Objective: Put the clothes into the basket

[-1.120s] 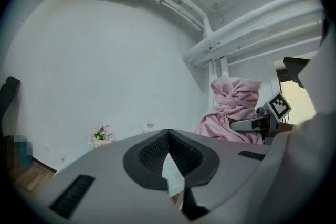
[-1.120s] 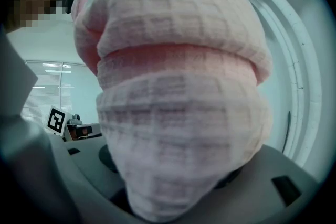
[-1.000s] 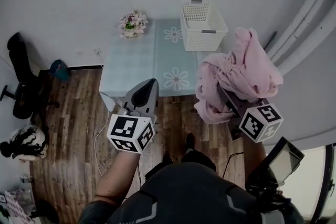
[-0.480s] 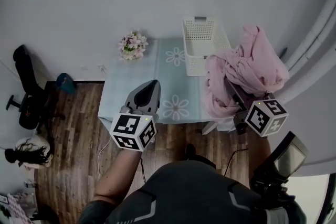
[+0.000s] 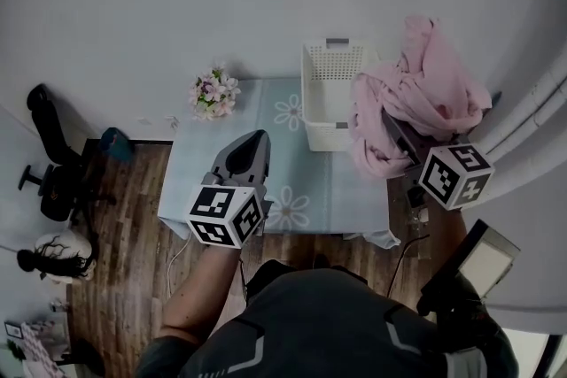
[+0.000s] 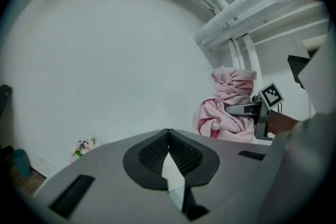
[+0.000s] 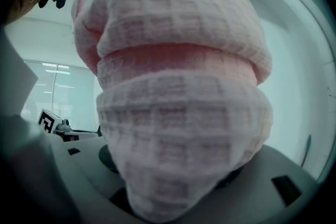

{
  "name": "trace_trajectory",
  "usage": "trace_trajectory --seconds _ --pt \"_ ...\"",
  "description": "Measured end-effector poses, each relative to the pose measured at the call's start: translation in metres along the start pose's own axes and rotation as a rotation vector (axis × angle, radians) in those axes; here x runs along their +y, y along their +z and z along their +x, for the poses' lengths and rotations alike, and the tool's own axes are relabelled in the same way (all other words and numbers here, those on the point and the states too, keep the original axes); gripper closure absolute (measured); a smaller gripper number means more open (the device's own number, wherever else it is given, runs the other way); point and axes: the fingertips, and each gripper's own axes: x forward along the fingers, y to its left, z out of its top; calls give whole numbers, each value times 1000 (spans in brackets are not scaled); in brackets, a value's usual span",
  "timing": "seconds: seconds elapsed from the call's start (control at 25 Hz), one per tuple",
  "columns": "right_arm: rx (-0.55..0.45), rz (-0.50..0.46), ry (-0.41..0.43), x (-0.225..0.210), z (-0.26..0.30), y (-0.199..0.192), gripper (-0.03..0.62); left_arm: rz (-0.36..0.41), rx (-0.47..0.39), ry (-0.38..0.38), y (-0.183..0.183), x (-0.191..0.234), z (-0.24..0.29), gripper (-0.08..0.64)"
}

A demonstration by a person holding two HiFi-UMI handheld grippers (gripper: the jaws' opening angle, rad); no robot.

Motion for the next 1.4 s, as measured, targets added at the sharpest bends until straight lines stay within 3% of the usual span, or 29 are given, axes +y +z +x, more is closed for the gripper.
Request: trace_trajectory --seconds 0.4,0.68,1.04,1.4 --pt "53 -174 41 -21 81 14 278 -21 12 15 0 41 43 558" --pt "157 -346 42 -41 156 3 278 -2 16 -14 7 79 81 558" --pt "416 -556 93 -73 250 -80 278 -26 94 -29 -22 117 122 558" --pt "653 -675 162 -103 315 -165 278 -7 146 -39 -50 152 147 557"
